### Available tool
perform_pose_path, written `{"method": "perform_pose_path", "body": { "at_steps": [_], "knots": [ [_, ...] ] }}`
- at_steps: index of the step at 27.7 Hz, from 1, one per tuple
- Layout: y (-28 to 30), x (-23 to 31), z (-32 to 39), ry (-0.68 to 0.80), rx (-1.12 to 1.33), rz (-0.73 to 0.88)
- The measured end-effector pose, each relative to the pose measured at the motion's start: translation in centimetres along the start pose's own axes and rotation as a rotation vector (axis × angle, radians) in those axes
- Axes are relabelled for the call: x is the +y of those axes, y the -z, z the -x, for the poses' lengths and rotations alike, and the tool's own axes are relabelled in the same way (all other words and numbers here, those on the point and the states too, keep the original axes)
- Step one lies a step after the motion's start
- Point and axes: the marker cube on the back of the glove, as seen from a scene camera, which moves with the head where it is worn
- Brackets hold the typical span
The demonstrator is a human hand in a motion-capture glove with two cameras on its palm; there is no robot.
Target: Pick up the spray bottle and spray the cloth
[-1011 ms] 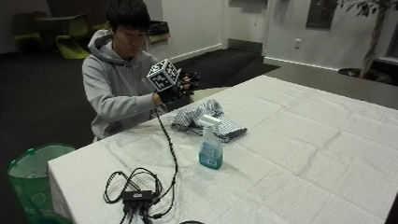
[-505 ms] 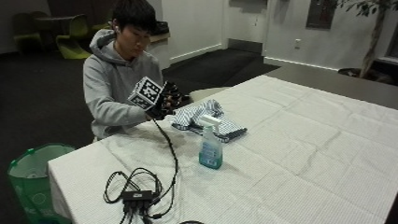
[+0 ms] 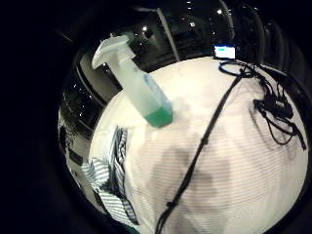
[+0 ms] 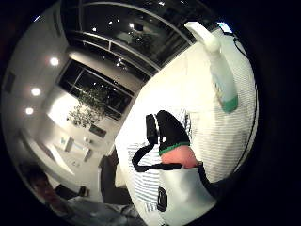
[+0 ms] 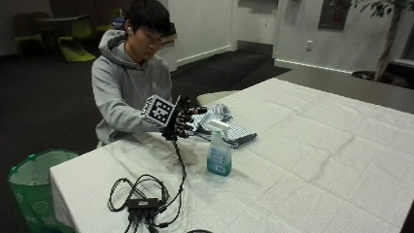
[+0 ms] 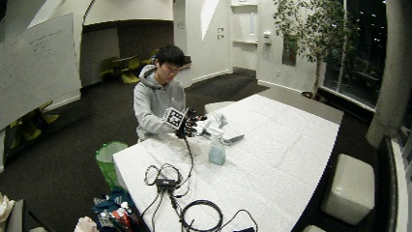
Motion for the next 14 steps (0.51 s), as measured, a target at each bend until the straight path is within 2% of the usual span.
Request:
{"method": "perform_pose_path", "body": {
  "at_steps": [8,14],
  "knots": [
    [-2.5,-1.1,-1.0,-0.127,-0.105,-0.074],
    [-4.4,-2.5,-1.7,-0.226,-0.17,-0.048]
  ]
}}
